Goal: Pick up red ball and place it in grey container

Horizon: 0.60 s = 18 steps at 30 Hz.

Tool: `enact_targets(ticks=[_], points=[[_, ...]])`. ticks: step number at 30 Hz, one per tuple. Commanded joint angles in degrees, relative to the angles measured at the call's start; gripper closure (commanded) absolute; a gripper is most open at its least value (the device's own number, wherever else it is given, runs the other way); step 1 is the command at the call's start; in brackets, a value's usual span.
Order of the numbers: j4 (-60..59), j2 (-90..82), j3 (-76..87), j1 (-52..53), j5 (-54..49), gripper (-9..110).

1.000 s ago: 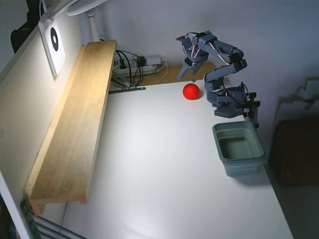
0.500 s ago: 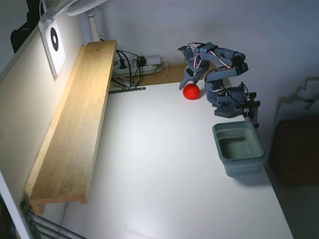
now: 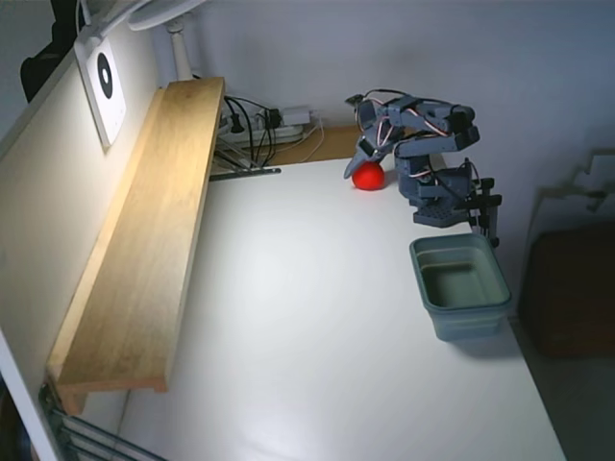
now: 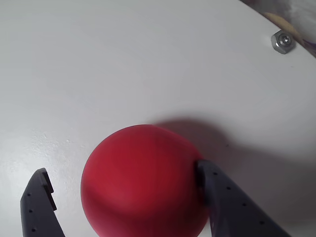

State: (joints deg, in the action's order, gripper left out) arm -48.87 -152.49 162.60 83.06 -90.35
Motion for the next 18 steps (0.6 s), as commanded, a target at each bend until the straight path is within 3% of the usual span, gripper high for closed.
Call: enact_targets(ticks=[1,9,18], points=[[4.4,2.2,3.2,0.4,0.4,63],[23.8,15.8,9.0,0.4,0.4,63],[25.2,17.0,9.2,0.4,0.4,63]])
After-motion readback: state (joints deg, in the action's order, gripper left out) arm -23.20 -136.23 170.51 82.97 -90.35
